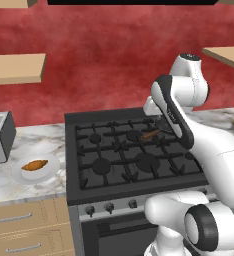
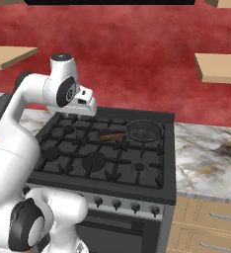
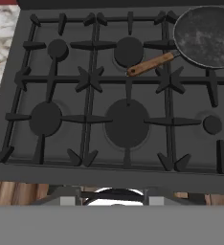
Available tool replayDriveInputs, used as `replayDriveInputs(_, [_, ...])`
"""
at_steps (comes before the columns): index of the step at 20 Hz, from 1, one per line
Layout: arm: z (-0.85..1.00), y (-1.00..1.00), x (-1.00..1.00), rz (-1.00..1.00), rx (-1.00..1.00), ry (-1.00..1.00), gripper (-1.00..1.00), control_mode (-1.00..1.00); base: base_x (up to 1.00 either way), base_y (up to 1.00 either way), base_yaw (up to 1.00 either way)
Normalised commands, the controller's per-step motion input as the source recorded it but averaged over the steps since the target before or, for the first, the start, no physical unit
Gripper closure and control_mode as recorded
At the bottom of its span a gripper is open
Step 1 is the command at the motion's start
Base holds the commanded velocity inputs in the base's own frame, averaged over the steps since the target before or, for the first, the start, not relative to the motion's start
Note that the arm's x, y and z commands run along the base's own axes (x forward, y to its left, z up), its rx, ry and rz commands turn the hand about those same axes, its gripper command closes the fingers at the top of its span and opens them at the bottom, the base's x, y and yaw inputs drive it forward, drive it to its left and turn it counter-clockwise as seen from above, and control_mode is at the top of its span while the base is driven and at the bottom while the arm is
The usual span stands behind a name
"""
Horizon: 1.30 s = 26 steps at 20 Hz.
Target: Pick the croissant and place it on the pan. Then turn on the stove to warm the croissant.
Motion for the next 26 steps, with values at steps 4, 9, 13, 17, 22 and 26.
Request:
replayDriveInputs(4, [-0.01, 0.0, -0.07, 0.0, 0.0, 0.0, -1.0, -1.0, 0.0, 0.0, 0.0])
replayDriveInputs(9, [-0.1, 0.05, -0.16, 0.0, 0.0, 0.0, -1.0, -1.0, 0.0, 0.0, 0.0])
replayDriveInputs(13, [-0.11, 0.13, -0.17, 0.0, 0.0, 0.0, -1.0, -1.0, 0.0, 0.0, 0.0])
replayDriveInputs(17, [-0.05, 0.14, -0.13, 0.0, 0.0, 0.0, -1.0, -1.0, 0.0, 0.0, 0.0])
replayDriveInputs(22, [-0.02, 0.14, -0.11, 0.0, 0.0, 0.0, -1.0, -1.0, 0.0, 0.0, 0.0])
replayDriveInputs(26, [-0.06, 0.21, -0.08, 0.02, 0.0, 0.0, -1.0, -1.0, 0.0, 0.0, 0.0])
